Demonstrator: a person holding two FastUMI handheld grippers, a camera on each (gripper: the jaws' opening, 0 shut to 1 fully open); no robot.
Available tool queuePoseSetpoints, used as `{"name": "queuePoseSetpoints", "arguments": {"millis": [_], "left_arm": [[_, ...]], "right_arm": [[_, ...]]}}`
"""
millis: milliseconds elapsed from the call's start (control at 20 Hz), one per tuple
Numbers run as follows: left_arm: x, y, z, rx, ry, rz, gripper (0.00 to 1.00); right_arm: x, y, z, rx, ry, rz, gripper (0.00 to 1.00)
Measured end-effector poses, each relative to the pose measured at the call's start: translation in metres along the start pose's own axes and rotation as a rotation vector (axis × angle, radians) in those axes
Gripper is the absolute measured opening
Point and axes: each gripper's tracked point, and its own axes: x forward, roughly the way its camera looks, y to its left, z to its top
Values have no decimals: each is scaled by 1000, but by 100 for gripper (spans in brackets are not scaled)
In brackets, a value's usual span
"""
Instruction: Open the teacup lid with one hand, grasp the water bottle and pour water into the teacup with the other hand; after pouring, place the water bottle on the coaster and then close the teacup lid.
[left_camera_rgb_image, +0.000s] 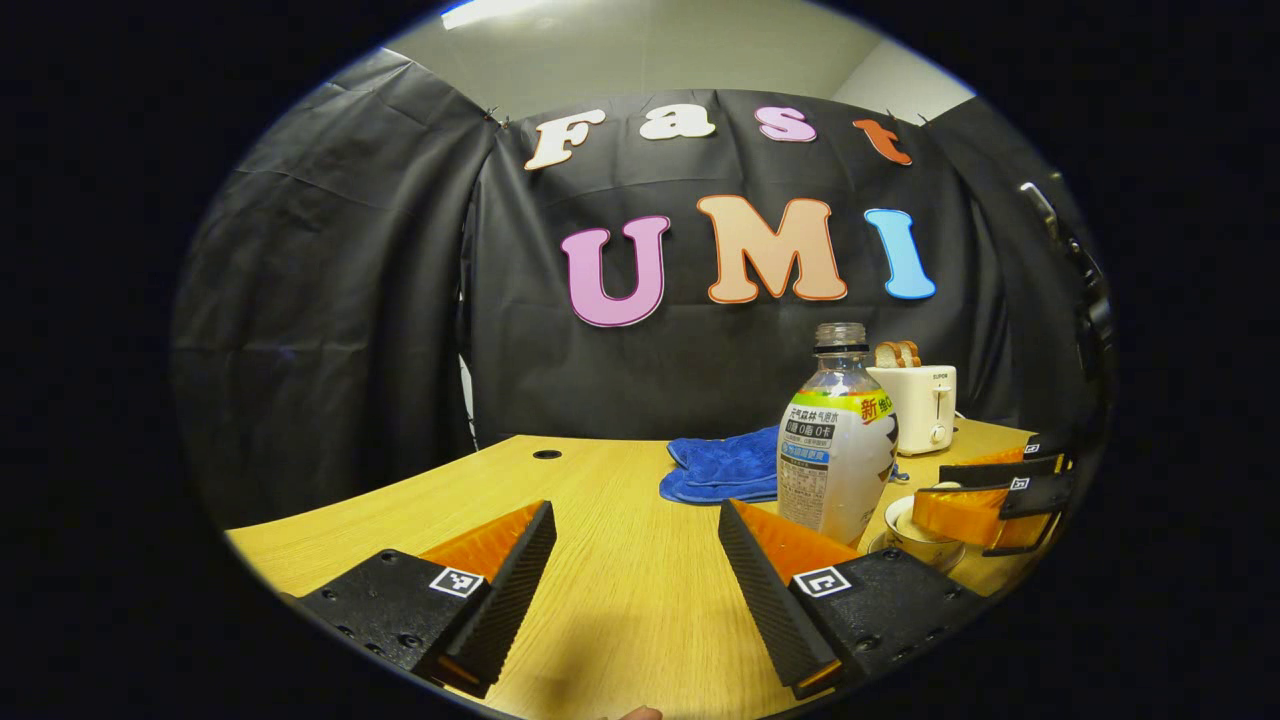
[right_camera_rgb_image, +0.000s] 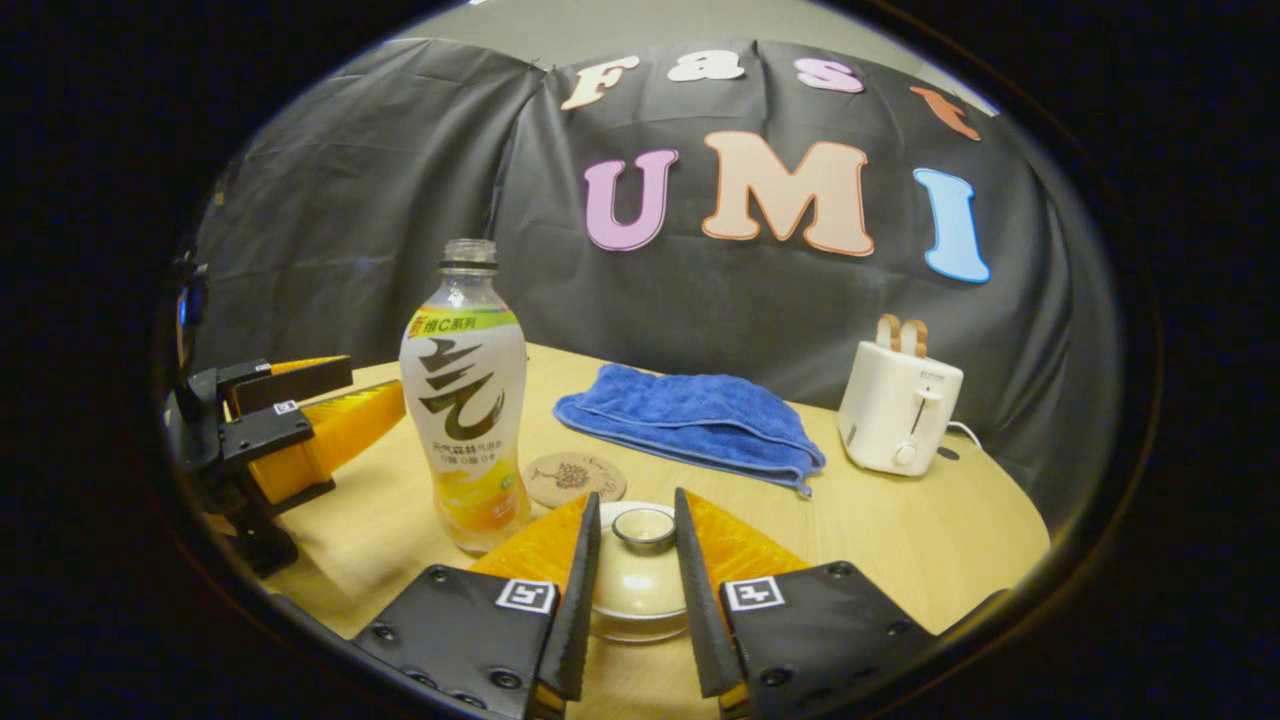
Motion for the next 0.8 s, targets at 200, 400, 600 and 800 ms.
{"name": "queuePoseSetpoints", "arguments": {"millis": [200, 400, 600, 800], "left_arm": [[0, 0, 0, 0, 0, 0, 96], [0, 0, 0, 1, -1, 0, 95], [0, -5, -1, 0, 0, -37, 96], [-2, -17, 0, 3, -1, -111, 96]], "right_arm": [[0, 1, 1, -34, -12, -17, 35], [-1, -2, 1, 6, -8, -17, 29], [-5, -6, 13, 47, -38, -13, 29], [-16, -17, 24, 77, -64, -22, 28]]}}
